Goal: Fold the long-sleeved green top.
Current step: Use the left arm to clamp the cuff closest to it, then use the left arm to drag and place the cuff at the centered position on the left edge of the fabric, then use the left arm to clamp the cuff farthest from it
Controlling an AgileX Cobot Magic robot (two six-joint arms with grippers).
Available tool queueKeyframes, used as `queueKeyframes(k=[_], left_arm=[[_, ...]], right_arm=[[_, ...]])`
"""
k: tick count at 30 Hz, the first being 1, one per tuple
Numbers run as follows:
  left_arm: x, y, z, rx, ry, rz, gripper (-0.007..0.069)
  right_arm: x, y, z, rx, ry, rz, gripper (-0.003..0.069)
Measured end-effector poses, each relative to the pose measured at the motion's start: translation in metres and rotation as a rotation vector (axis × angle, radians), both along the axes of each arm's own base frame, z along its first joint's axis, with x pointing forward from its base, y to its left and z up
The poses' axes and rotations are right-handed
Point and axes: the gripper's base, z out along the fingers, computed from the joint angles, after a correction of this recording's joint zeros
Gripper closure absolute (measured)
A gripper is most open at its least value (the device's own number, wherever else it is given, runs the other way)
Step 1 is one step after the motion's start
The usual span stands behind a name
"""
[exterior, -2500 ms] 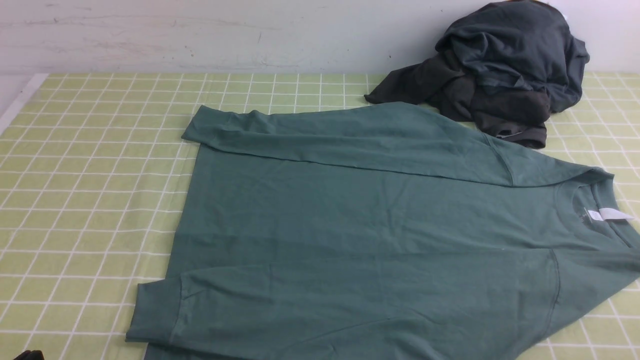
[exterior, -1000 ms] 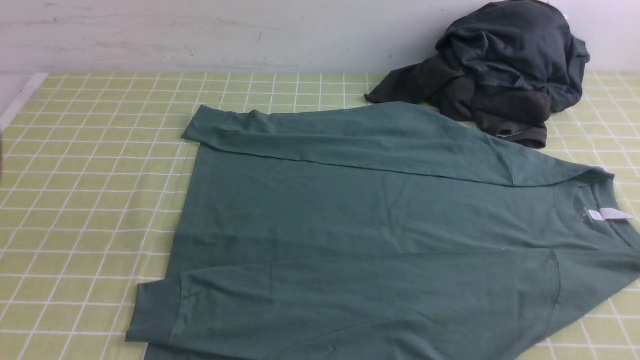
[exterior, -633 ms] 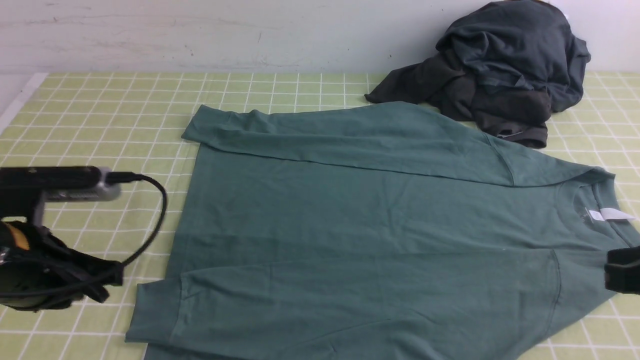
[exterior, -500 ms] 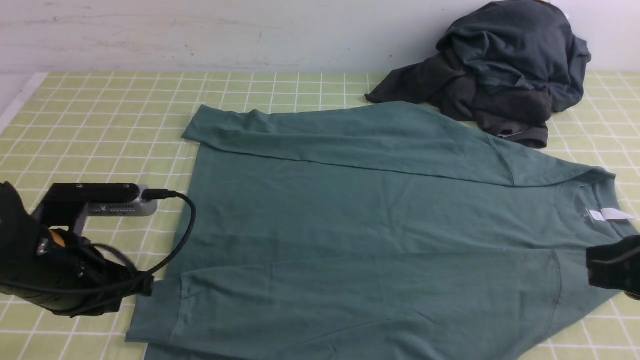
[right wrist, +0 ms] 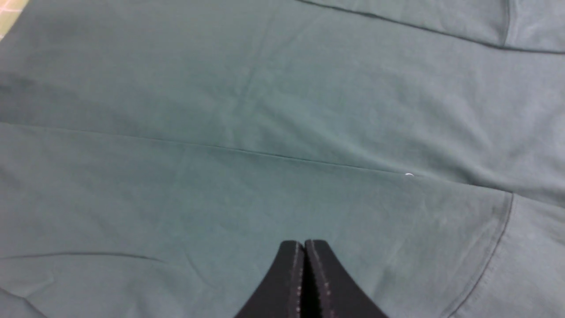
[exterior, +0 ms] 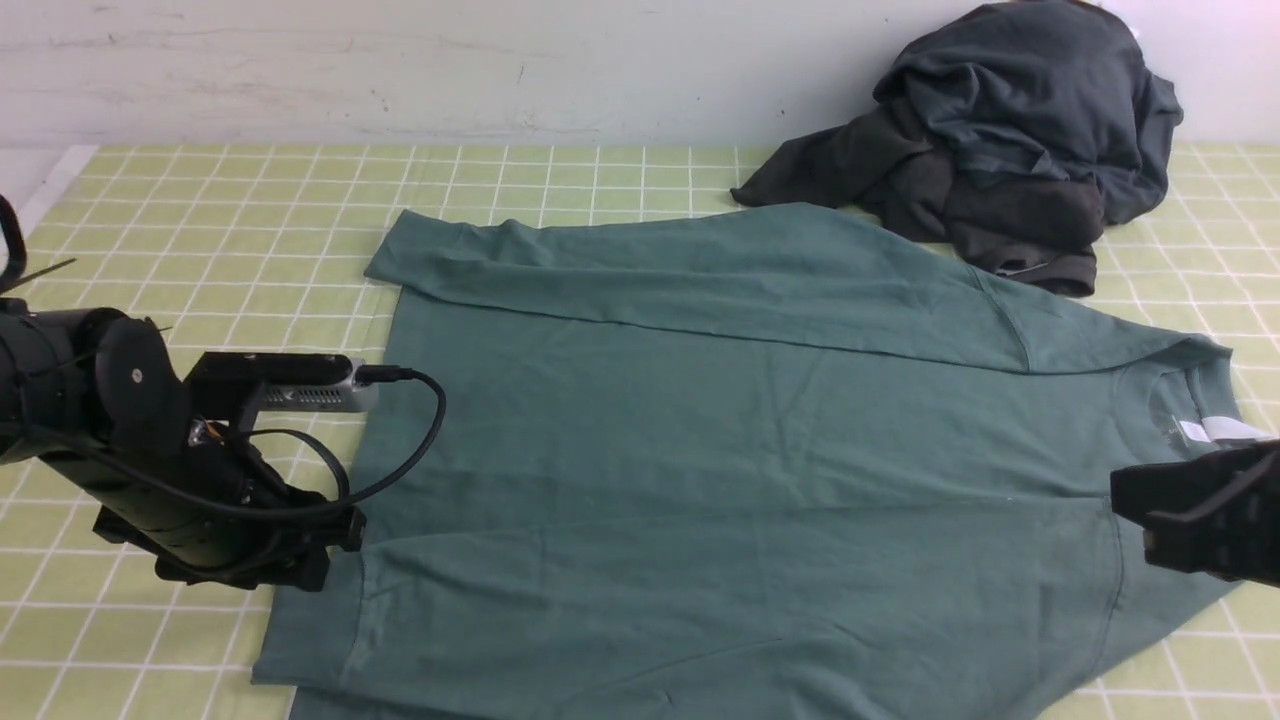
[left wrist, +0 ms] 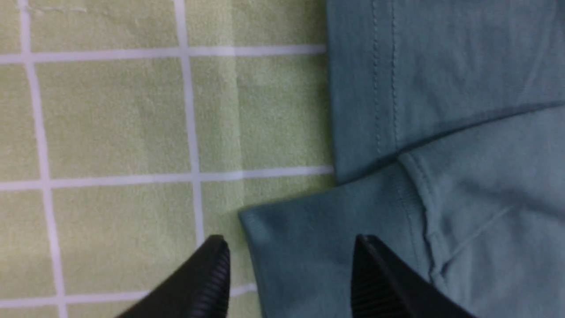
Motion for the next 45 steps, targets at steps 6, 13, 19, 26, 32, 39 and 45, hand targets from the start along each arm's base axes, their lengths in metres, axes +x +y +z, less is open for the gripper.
queueKeyframes(k=[6, 13, 19, 26, 32, 39, 45], left_arm=[[0.005, -0.001, -0.009, -0.004, 0.014, 0.009, 0.0352], [0.001, -0.002, 0.015, -0.012, -0.062, 0.000, 0.0605], [0.001, -0.010, 0.076, 0.003, -0.311, -0.103, 0.0608], [0.033, -0.018, 0.121, 0.014, -0.546, -0.141, 0.0608], [0.097, -0.018, 0.089, 0.023, -0.444, -0.135, 0.0597], [0.155, -0.022, 0.063, 0.019, -0.326, -0.148, 0.0396], [0.207, -0.005, 0.061, -0.035, -0.438, 0.019, 0.0216]], right_arm=[[0.000, 0.001, 0.000, 0.008, 0.006, 0.003, 0.0673], [0.000, 0.001, -0.001, 0.014, 0.007, 0.002, 0.0673], [0.003, 0.001, -0.005, 0.018, 0.029, -0.001, 0.0673], [0.007, 0.001, -0.010, 0.020, 0.054, -0.002, 0.0673], [0.007, 0.001, -0.010, 0.021, 0.053, -0.002, 0.0673], [0.007, 0.001, -0.010, 0.021, 0.056, -0.002, 0.0673], [0.007, 0.001, -0.010, 0.018, 0.055, 0.000, 0.0673]])
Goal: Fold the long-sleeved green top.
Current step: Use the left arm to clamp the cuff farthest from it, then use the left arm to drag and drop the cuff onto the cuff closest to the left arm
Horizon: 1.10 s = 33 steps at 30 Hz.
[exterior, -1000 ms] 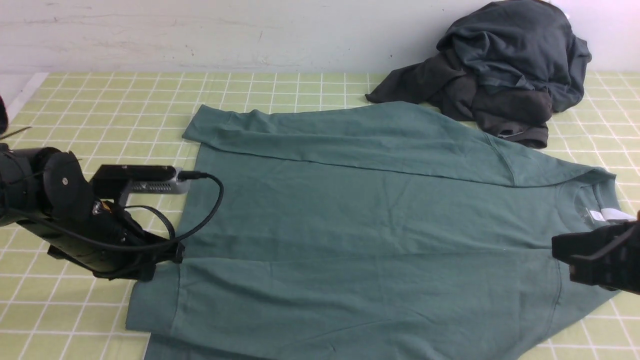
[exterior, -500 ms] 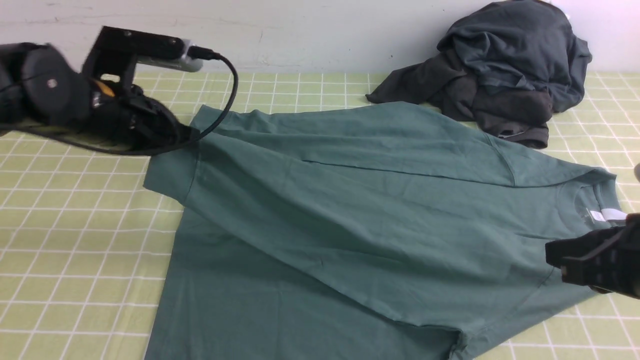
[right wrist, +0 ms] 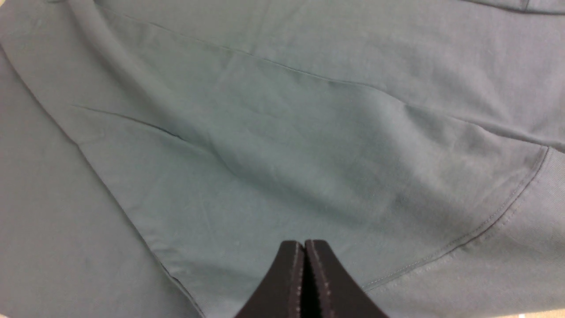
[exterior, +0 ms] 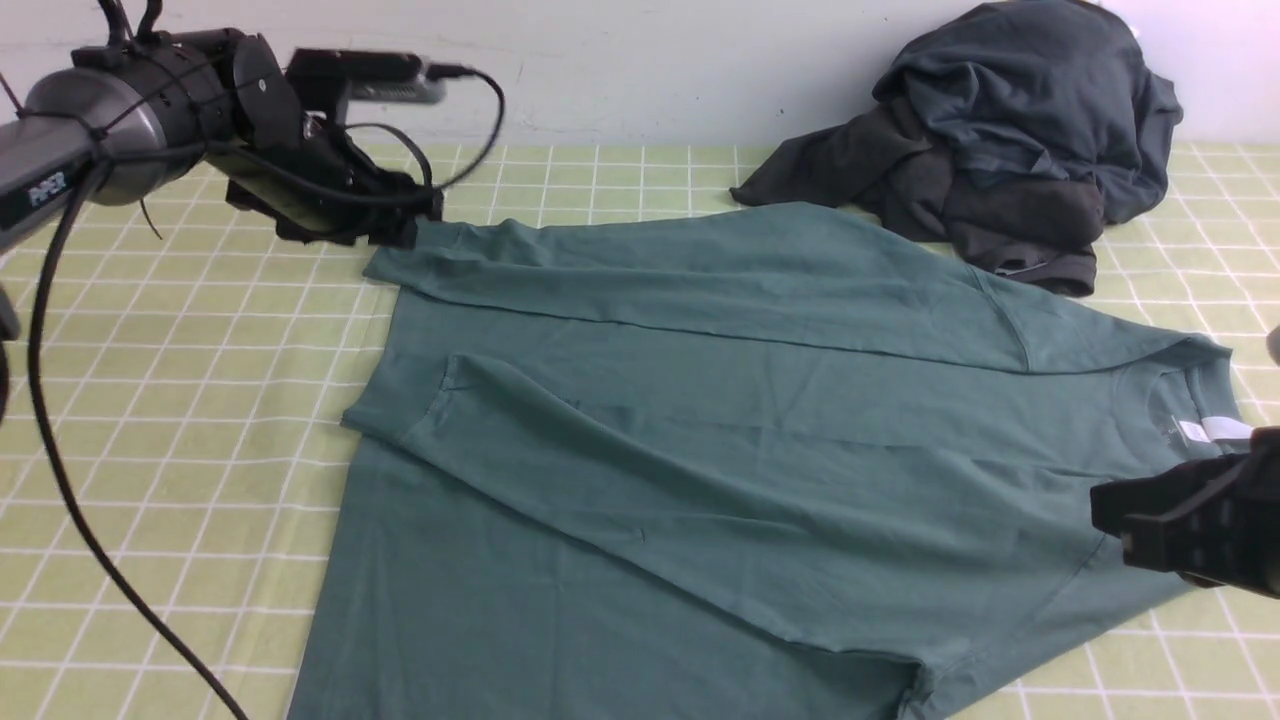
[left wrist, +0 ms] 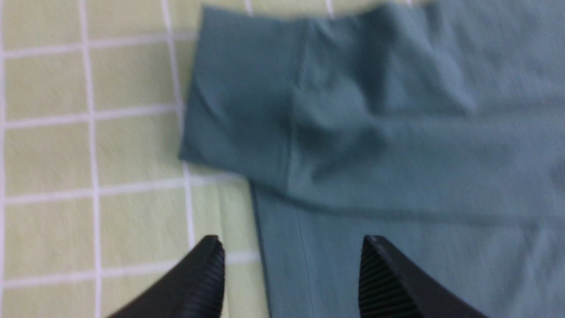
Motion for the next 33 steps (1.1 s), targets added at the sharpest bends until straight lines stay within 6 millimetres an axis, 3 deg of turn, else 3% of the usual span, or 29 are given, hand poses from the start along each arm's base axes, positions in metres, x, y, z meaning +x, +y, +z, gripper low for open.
queueKeyframes(k=[3, 4, 9, 11, 14, 15, 16, 18, 20, 24, 27, 28, 29, 30, 31, 33], left_arm=[[0.031, 0.016, -0.022, -0.070, -0.054, 0.116, 0.0175], [0.032, 0.017, -0.023, -0.071, -0.055, 0.119, 0.0174], [0.058, 0.020, -0.073, -0.070, -0.043, 0.129, 0.0219], [0.063, 0.020, -0.082, -0.063, -0.040, 0.124, 0.0288], [0.063, 0.019, -0.081, -0.066, -0.030, 0.120, 0.0389], [0.062, 0.018, -0.080, -0.063, -0.007, 0.114, 0.0483], [0.062, 0.018, -0.078, -0.060, 0.007, 0.108, 0.0528], [0.057, 0.016, -0.070, -0.038, 0.064, 0.068, 0.0597], [0.052, 0.015, -0.054, -0.015, 0.114, 0.025, 0.0615], [0.029, 0.008, 0.004, 0.013, 0.212, -0.057, 0.0618], [0.007, -0.001, 0.056, 0.020, 0.193, -0.097, 0.0618], [0.005, -0.002, 0.056, 0.020, 0.199, -0.098, 0.0618], [-0.011, -0.006, 0.077, 0.025, 0.192, -0.113, 0.0618], [-0.024, -0.009, 0.086, 0.030, 0.204, -0.120, 0.0618], [-0.026, -0.009, 0.087, 0.031, 0.208, -0.123, 0.0618], [-0.062, -0.014, 0.099, 0.050, 0.261, -0.144, 0.0618]], right_arm=[[0.000, 0.000, 0.000, -0.019, -0.010, 0.017, 0.0673], [0.000, 0.000, 0.000, -0.020, -0.011, 0.019, 0.0673], [0.003, 0.000, -0.004, -0.057, -0.014, 0.056, 0.0673], [0.004, 0.000, -0.006, -0.065, -0.009, 0.062, 0.0673], [0.005, 0.000, -0.008, -0.073, -0.006, 0.071, 0.0673], [0.005, 0.000, -0.008, -0.079, -0.007, 0.075, 0.0673], [0.006, 0.000, -0.008, -0.081, -0.007, 0.078, 0.0673], [0.006, 0.000, -0.008, -0.080, -0.007, 0.078, 0.0673], [0.006, 0.000, -0.008, -0.076, -0.008, 0.076, 0.0673], [0.006, 0.001, -0.007, -0.057, -0.007, 0.068, 0.0673], [0.006, 0.001, -0.007, -0.044, -0.005, 0.065, 0.0673], [0.006, 0.002, -0.007, -0.040, -0.003, 0.065, 0.0673], [0.005, 0.002, -0.007, -0.037, 0.000, 0.068, 0.0673], [0.005, 0.002, -0.007, -0.037, 0.002, 0.070, 0.0673], [0.005, 0.002, -0.007, -0.037, 0.001, 0.070, 0.0673], [0.005, 0.003, -0.008, -0.036, 0.006, 0.078, 0.0673]])
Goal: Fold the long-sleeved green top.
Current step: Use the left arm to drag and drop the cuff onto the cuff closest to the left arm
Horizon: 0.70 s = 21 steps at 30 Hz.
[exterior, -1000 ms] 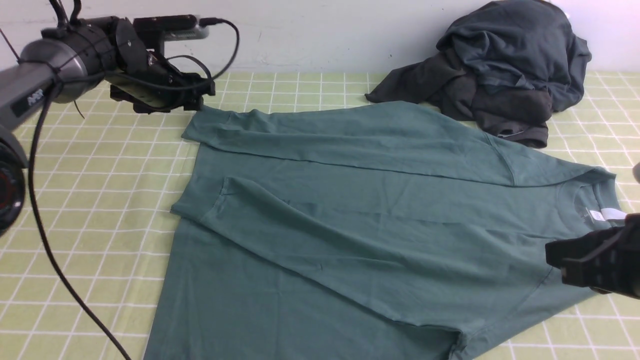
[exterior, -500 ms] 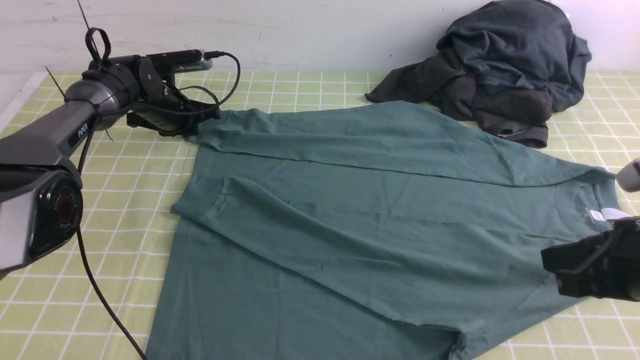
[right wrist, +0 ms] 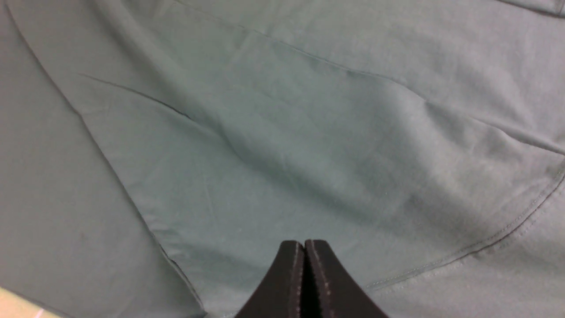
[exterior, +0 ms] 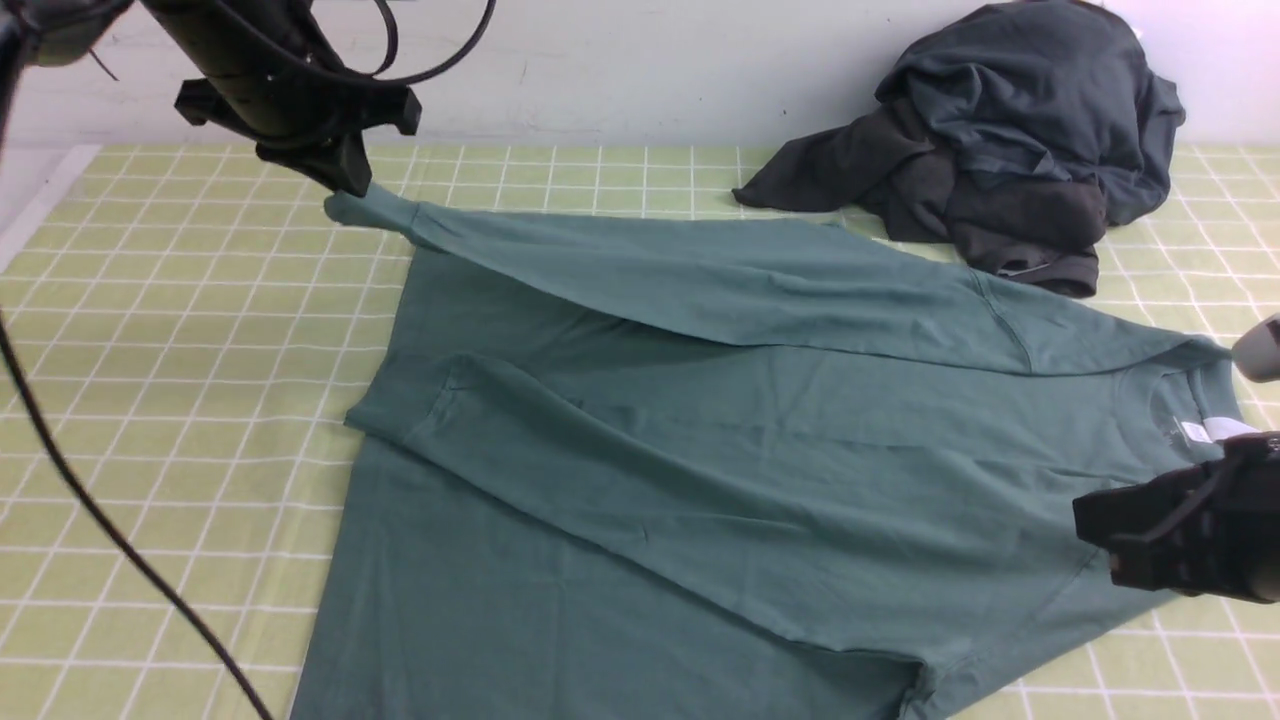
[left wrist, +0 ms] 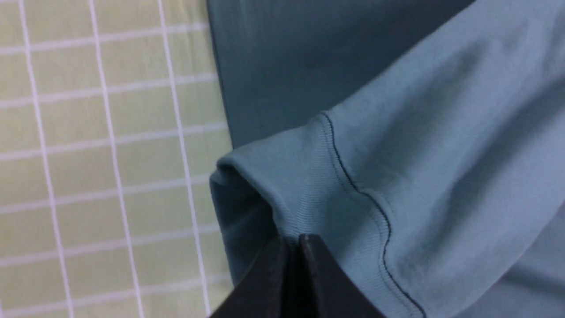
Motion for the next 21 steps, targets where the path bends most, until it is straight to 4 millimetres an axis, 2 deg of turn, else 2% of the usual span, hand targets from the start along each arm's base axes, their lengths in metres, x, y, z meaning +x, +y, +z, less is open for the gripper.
queueKeyframes(k=[1, 3, 4, 6, 7, 9, 10, 11, 13, 17, 19, 21], left_arm=[[-0.017, -0.004, 0.000, 0.003, 0.031, -0.013, 0.0618], [-0.032, -0.006, -0.003, 0.008, 0.070, -0.024, 0.0618], [-0.049, -0.008, -0.013, 0.021, 0.124, -0.043, 0.0618], [-0.066, -0.008, -0.033, 0.053, 0.208, -0.059, 0.0618], [-0.074, -0.006, -0.049, 0.084, 0.267, -0.066, 0.0615], [-0.080, -0.004, -0.062, 0.114, 0.308, -0.070, 0.0610], [-0.086, 0.001, -0.081, 0.169, 0.356, -0.073, 0.0587], [-0.090, 0.003, -0.087, 0.191, 0.375, -0.073, 0.0566], [-0.095, 0.006, -0.091, 0.214, 0.395, -0.070, 0.0508], [-0.107, 0.006, -0.081, 0.195, 0.381, -0.052, 0.0358], [-0.120, 0.004, -0.077, 0.173, 0.382, -0.053, 0.0284], [-0.136, 0.000, -0.077, 0.167, 0.390, -0.090, 0.0242]], right_arm=[[0.000, 0.000, 0.000, 0.002, 0.004, 0.003, 0.0673], [-0.001, 0.001, 0.000, 0.007, 0.008, 0.007, 0.0673], [-0.001, 0.001, 0.000, 0.014, 0.014, 0.011, 0.0673], [-0.002, 0.002, 0.000, 0.022, 0.019, 0.015, 0.0673], [-0.002, 0.003, 0.000, 0.023, 0.017, 0.018, 0.0673], [-0.002, 0.003, 0.000, 0.022, 0.016, 0.023, 0.0673], [-0.002, 0.003, 0.000, 0.018, 0.016, 0.032, 0.0673], [-0.002, 0.003, 0.000, 0.020, 0.018, 0.037, 0.0673], [-0.003, 0.005, 0.000, 0.028, 0.022, 0.051, 0.0673], [-0.005, 0.007, 0.000, 0.043, 0.031, 0.087, 0.0673], [-0.008, 0.010, 0.001, 0.053, 0.041, 0.118, 0.0673], [-0.010, 0.011, 0.002, 0.056, 0.035, 0.145, 0.0673]])
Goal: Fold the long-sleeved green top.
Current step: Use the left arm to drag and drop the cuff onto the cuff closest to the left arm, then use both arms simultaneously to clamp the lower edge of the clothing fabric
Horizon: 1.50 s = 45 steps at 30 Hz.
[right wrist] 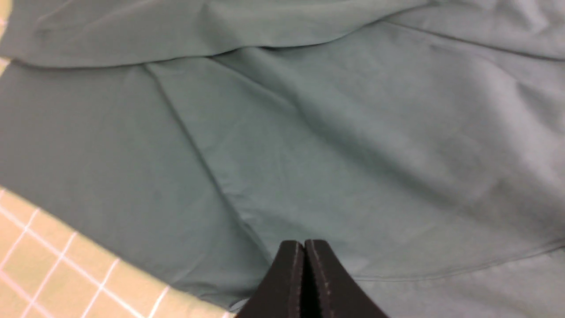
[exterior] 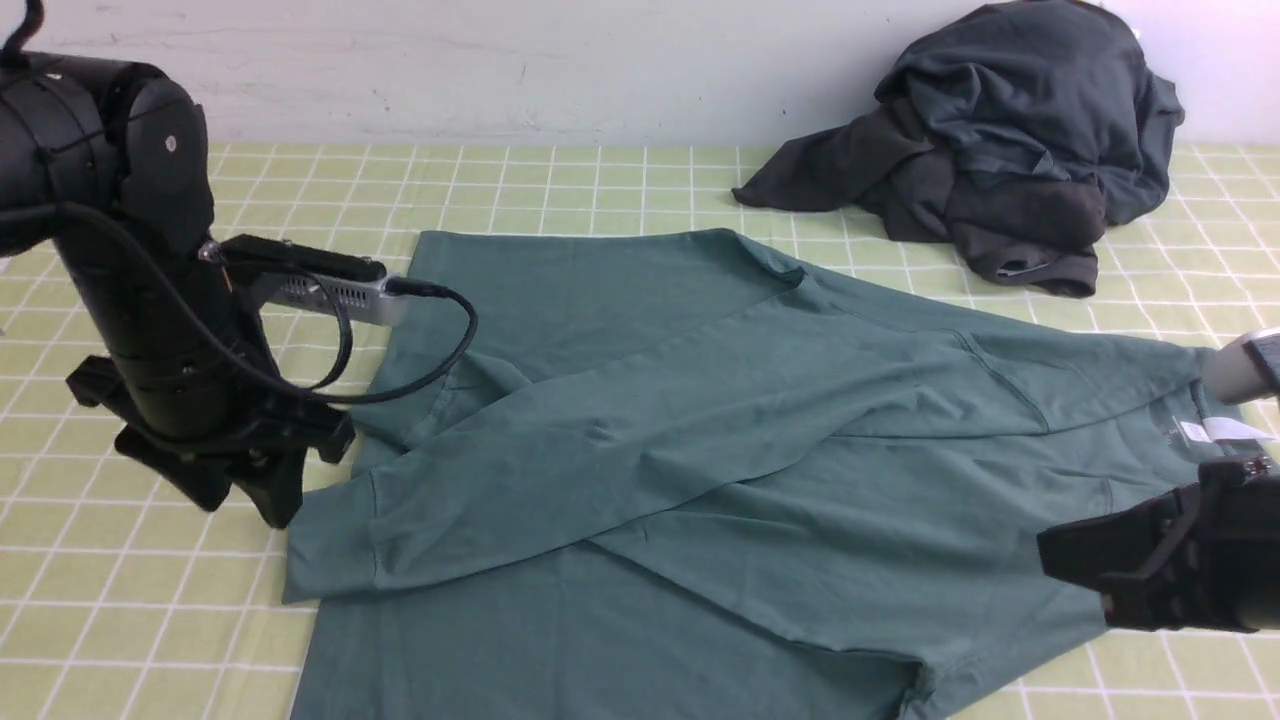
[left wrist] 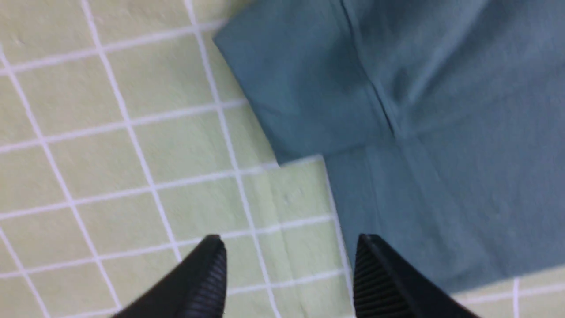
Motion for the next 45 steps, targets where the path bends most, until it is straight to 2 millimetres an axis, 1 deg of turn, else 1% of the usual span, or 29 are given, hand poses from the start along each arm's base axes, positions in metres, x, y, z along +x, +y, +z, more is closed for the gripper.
queueKeyframes(k=[1, 2, 4, 6, 7, 8, 9, 10, 11, 12, 15, 16, 18, 19, 20, 22, 23, 24, 25, 29, 32, 34, 35, 36, 37, 38, 39, 42, 45], left_arm=[[-0.010, -0.004, -0.003, -0.003, 0.009, -0.043, 0.0225], [-0.012, -0.003, -0.004, -0.002, 0.011, -0.043, 0.0223], [-0.037, -0.016, -0.022, -0.004, -0.009, -0.262, 0.0207], [-0.055, -0.024, -0.043, -0.004, -0.018, -0.455, 0.0204], [-0.057, -0.024, -0.045, -0.003, -0.017, -0.474, 0.0204], [-0.072, -0.028, -0.063, 0.001, 0.014, -0.624, 0.0204], [-0.079, -0.030, -0.070, 0.002, 0.020, -0.711, 0.0204], [-0.080, -0.030, -0.072, 0.002, 0.022, -0.728, 0.0204], [-0.092, -0.033, -0.084, 0.003, 0.036, -0.858, 0.0204], [-0.097, -0.033, -0.090, 0.003, 0.037, -0.912, 0.0205], [-0.101, -0.033, -0.096, 0.016, -0.008, -0.982, 0.0230], [-0.102, -0.033, -0.097, 0.018, -0.011, -0.984, 0.0239], [-0.101, -0.033, -0.097, 0.026, -0.045, -0.992, 0.0306], [-0.100, -0.033, -0.097, 0.033, -0.059, -0.996, 0.0356], [-0.100, -0.033, -0.097, 0.033, -0.062, -0.996, 0.0365], [-0.098, -0.033, -0.093, 0.037, -0.112, -0.987, 0.0517], [-0.098, -0.033, -0.093, 0.037, -0.118, -0.984, 0.0526], [-0.099, -0.033, -0.088, 0.038, -0.148, -0.978, 0.0579], [-0.100, -0.033, -0.084, 0.039, -0.166, -0.975, 0.0596], [-0.105, -0.031, -0.062, 0.036, -0.261, -0.894, 0.0615], [-0.110, -0.029, -0.050, 0.021, -0.302, -0.788, 0.0615], [-0.113, -0.028, -0.046, 0.009, -0.300, -0.717, 0.0615], [-0.114, -0.028, -0.046, 0.007, -0.299, -0.710, 0.0615], [-0.115, -0.028, -0.045, 0.000, -0.297, -0.664, 0.0615], [-0.115, -0.028, -0.045, -0.006, -0.295, -0.634, 0.0615], [-0.115, -0.028, -0.045, -0.007, -0.295, -0.627, 0.0615], [-0.115, -0.028, -0.045, -0.019, -0.292, -0.553, 0.0615], [-0.114, -0.028, -0.045, -0.042, -0.291, -0.419, 0.0615], [-0.113, -0.028, -0.044, -0.057, -0.304, -0.349, 0.0615]], right_arm=[[-0.001, 0.001, 0.001, 0.002, -0.007, 0.010, 0.0673], [-0.001, 0.001, 0.001, 0.004, -0.007, 0.010, 0.0673], [-0.003, 0.002, 0.005, 0.006, -0.037, 0.032, 0.0673], [-0.003, 0.003, 0.007, 0.007, -0.058, 0.046, 0.0673], [-0.004, 0.003, 0.007, 0.008, -0.059, 0.048, 0.0673], [-0.004, 0.003, 0.008, 0.012, -0.068, 0.056, 0.0673], [-0.004, 0.003, 0.008, 0.012, -0.070, 0.060, 0.0673], [-0.004, 0.003, 0.008, 0.012, -0.071, 0.060, 0.0673], [-0.004, 0.004, 0.008, 0.016, -0.070, 0.065, 0.0673], [-0.004, 0.004, 0.008, 0.020, -0.068, 0.067, 0.0673], [-0.005, 0.005, 0.008, 0.023, -0.064, 0.074, 0.0673], [-0.005, 0.005, 0.008, 0.023, -0.064, 0.074, 0.0673], [-0.005, 0.005, 0.008, 0.025, -0.065, 0.075, 0.0673], [-0.005, 0.005, 0.009, 0.026, -0.065, 0.076, 0.0673], [-0.005, 0.005, 0.009, 0.026, -0.065, 0.076, 0.0673], [-0.005, 0.006, 0.009, 0.028, -0.072, 0.085, 0.0673], [-0.006, 0.006, 0.009, 0.029, -0.073, 0.088, 0.0673], [-0.006, 0.007, 0.010, 0.037, -0.073, 0.099, 0.0673], [-0.007, 0.007, 0.010, 0.044, -0.073, 0.106, 0.0673], [-0.015, 0.014, 0.020, 0.068, -0.138, 0.212, 0.0673], [-0.027, 0.020, 0.040, 0.053, -0.331, 0.315, 0.0673], [-0.031, 0.021, 0.053, -0.036, -0.510, 0.369, 0.0673], [-0.031, 0.021, 0.054, -0.050, -0.527, 0.367, 0.0673], [-0.028, 0.018, 0.059, -0.151, -0.631, 0.383, 0.0670], [-0.025, 0.015, 0.060, -0.227, -0.682, 0.384, 0.0668], [-0.024, 0.014, 0.061, -0.243, -0.690, 0.384, 0.0666], [-0.018, 0.008, 0.060, -0.387, -0.739, 0.390, 0.0659], [-0.008, -0.002, 0.051, -0.616, -0.743, 0.439, 0.0624], [0.003, -0.009, 0.035, -0.780, -0.683, 0.516, 0.0573]])
